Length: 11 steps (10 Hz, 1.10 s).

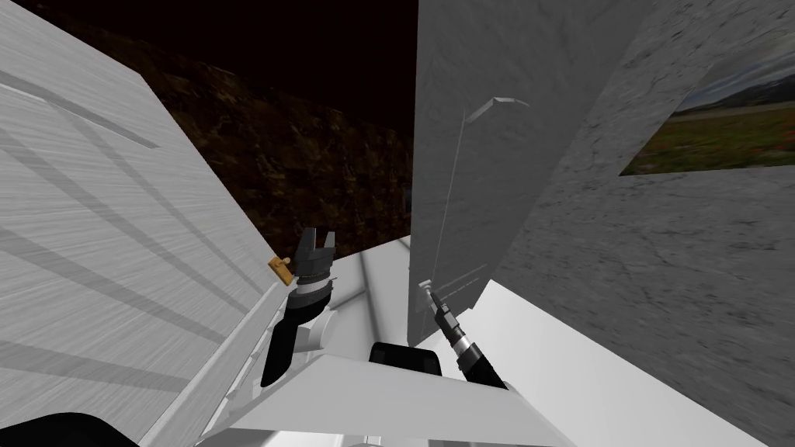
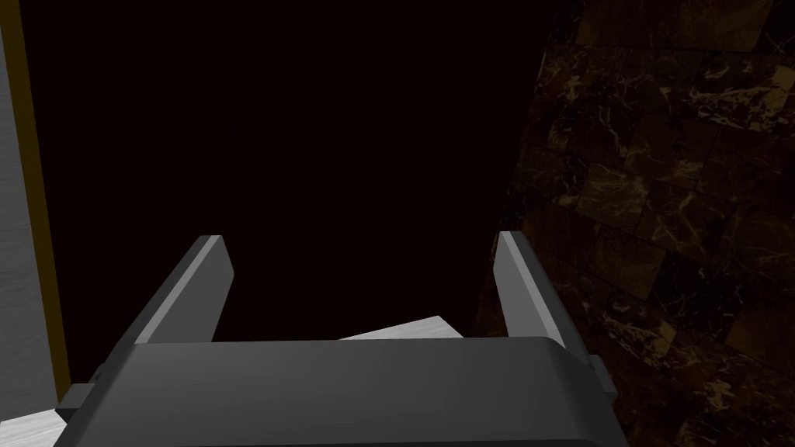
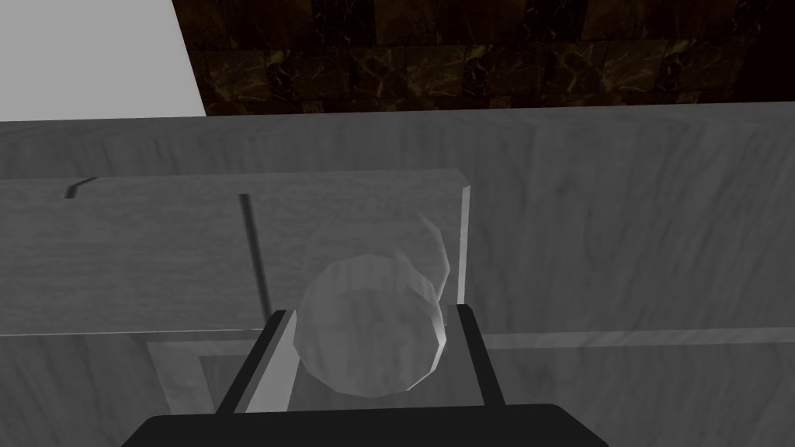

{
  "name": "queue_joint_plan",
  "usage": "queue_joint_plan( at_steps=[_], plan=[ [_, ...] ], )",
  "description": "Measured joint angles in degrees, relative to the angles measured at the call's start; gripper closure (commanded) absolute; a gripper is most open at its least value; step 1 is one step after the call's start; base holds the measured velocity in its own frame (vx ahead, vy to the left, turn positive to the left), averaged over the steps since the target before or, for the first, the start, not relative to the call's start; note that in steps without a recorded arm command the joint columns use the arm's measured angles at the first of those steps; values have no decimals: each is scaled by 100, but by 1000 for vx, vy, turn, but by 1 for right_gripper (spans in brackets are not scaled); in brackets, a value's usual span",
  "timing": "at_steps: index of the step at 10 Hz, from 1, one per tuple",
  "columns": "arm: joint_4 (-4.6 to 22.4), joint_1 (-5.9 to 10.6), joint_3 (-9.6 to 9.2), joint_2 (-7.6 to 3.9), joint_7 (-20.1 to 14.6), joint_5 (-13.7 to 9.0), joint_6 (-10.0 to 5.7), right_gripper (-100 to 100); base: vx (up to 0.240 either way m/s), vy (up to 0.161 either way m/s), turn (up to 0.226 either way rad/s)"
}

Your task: Push the door open

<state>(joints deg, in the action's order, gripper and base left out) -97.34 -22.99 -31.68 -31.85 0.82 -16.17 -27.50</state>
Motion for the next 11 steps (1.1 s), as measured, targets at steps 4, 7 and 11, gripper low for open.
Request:
queue_joint_plan(
  at_steps=[4, 7, 11],
  plan=[
    [213, 259, 347, 321, 44, 6, 222, 100, 134, 141, -38],
    [531, 527, 579, 543, 39, 9, 255, 100, 99, 109, -37],
    [756, 706, 928, 763, 50, -1, 409, 100, 87, 101, -51]
  ],
)
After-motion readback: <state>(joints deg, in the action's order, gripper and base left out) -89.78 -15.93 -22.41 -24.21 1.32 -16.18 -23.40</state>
